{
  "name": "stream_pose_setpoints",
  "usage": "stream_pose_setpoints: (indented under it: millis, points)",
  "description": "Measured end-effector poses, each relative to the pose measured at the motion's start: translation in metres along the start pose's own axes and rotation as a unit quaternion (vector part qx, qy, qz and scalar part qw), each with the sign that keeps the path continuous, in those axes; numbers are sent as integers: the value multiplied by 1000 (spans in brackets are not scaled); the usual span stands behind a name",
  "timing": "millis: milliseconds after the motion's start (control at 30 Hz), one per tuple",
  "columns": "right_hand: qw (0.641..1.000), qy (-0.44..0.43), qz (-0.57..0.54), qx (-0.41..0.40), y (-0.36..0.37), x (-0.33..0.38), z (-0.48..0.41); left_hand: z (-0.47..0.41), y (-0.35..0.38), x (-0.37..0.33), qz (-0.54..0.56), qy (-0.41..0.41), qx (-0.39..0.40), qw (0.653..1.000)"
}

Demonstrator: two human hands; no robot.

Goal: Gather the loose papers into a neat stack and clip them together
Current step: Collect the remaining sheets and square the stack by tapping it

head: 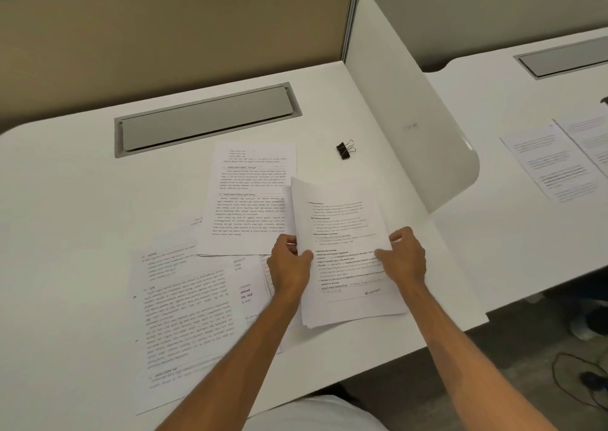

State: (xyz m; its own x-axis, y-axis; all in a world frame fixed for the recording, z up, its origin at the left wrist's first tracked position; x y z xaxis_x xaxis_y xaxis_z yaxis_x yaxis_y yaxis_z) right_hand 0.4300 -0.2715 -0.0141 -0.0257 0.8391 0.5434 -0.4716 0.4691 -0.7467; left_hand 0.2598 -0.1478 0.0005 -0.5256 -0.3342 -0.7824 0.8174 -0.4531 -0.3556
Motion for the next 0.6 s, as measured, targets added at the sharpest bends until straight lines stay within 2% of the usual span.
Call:
stream_pose_setpoints:
  millis: [100,267,433,600]
  points:
    - [999,11,-32,20,-3,2,-4,2,3,0,33,0,1,999]
    - [996,12,-92,18,-8,13,-5,-2,-5,-6,28,21,17,999]
    - [987,8,-160,22,-5,44,1,-27,-43,-21,62,30,8,998]
    - [987,-15,-153,53,19,84,5,-73,-88,-43,79,21,-6,997]
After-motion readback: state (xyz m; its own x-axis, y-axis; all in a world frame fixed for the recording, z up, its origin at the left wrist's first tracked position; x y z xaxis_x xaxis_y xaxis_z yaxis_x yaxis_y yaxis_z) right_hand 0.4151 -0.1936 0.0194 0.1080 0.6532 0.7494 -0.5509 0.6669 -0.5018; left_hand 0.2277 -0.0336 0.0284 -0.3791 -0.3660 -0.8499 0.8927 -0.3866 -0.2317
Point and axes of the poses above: each hand's wrist, its own z-axis away from the middle knuckle, its own y-axis out of the palm, x = y × z, the point moved 1 cm from there along -z, towards the middle knuckle, and after that the axes turned 2 degrees about -z, right-handed, at the moved point
